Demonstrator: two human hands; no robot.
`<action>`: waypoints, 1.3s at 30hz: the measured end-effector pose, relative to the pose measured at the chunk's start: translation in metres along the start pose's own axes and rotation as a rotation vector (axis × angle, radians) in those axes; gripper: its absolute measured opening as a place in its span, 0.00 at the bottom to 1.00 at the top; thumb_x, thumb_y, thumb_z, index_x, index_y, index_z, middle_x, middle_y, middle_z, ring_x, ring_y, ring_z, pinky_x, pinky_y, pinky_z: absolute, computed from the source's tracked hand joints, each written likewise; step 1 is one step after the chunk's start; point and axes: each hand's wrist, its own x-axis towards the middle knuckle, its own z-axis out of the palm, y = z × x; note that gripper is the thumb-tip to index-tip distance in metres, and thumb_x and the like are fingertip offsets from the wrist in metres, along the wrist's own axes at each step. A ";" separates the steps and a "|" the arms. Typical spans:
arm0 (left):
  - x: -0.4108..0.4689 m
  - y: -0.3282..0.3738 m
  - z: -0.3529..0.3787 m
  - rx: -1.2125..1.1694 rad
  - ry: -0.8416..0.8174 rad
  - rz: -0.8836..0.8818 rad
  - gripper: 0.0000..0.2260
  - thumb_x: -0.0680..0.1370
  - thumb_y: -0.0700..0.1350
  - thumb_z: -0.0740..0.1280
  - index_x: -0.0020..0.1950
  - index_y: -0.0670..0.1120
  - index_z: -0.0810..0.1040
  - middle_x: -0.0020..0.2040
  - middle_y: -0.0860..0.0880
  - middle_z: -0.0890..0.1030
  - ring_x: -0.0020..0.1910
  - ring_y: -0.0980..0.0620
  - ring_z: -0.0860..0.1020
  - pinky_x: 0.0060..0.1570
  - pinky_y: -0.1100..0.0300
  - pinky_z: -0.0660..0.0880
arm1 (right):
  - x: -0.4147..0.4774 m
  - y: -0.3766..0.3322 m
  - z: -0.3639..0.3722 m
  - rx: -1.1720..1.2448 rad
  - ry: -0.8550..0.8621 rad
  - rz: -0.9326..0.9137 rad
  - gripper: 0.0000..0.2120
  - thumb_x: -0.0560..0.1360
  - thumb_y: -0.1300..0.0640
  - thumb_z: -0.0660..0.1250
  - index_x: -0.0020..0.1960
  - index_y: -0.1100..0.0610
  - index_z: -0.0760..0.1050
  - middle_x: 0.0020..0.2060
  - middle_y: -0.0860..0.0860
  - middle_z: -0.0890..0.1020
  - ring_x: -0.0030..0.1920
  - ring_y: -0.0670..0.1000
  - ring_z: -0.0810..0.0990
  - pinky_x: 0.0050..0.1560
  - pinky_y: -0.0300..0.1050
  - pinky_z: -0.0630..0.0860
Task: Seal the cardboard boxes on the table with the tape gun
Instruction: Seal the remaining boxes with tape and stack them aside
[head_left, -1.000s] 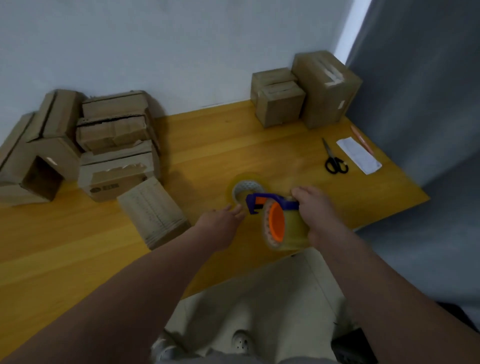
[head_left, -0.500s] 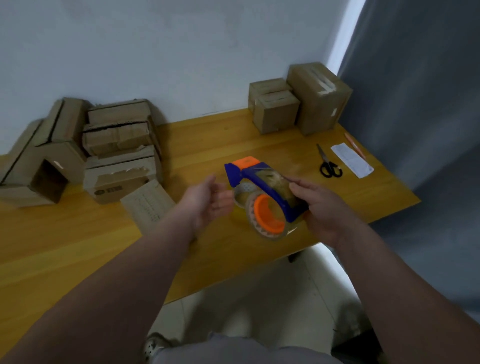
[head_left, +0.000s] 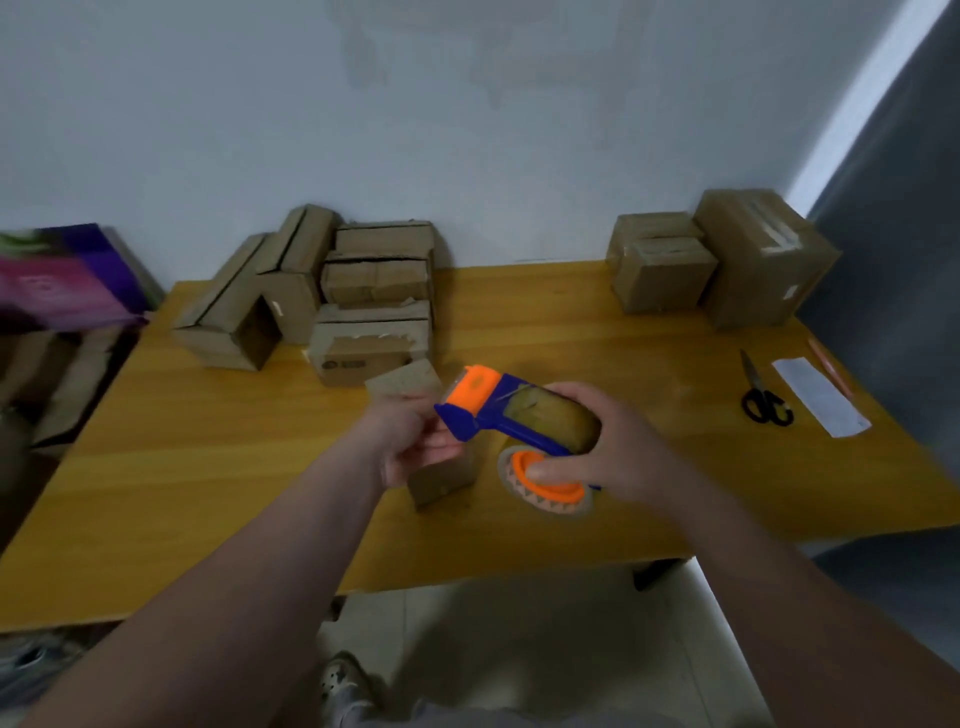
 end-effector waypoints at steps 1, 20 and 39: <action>-0.001 -0.002 -0.003 0.008 0.046 0.022 0.10 0.82 0.38 0.57 0.43 0.42 0.74 0.36 0.42 0.78 0.31 0.51 0.76 0.29 0.60 0.79 | 0.004 0.000 0.003 -0.157 0.020 -0.051 0.36 0.61 0.52 0.82 0.65 0.44 0.71 0.55 0.42 0.78 0.53 0.44 0.78 0.50 0.42 0.77; 0.023 -0.030 -0.025 -0.018 0.446 0.173 0.08 0.79 0.43 0.66 0.40 0.45 0.77 0.40 0.45 0.81 0.39 0.52 0.79 0.37 0.59 0.74 | 0.074 0.007 0.041 -0.637 0.009 -0.140 0.34 0.73 0.66 0.69 0.73 0.48 0.60 0.61 0.53 0.67 0.61 0.54 0.70 0.49 0.45 0.73; 0.005 -0.032 -0.088 0.135 0.544 0.296 0.09 0.77 0.42 0.68 0.39 0.41 0.79 0.32 0.48 0.82 0.34 0.51 0.76 0.40 0.61 0.70 | 0.042 0.011 0.000 -0.722 -0.043 -0.225 0.36 0.71 0.48 0.72 0.73 0.46 0.58 0.59 0.48 0.68 0.56 0.47 0.70 0.47 0.42 0.72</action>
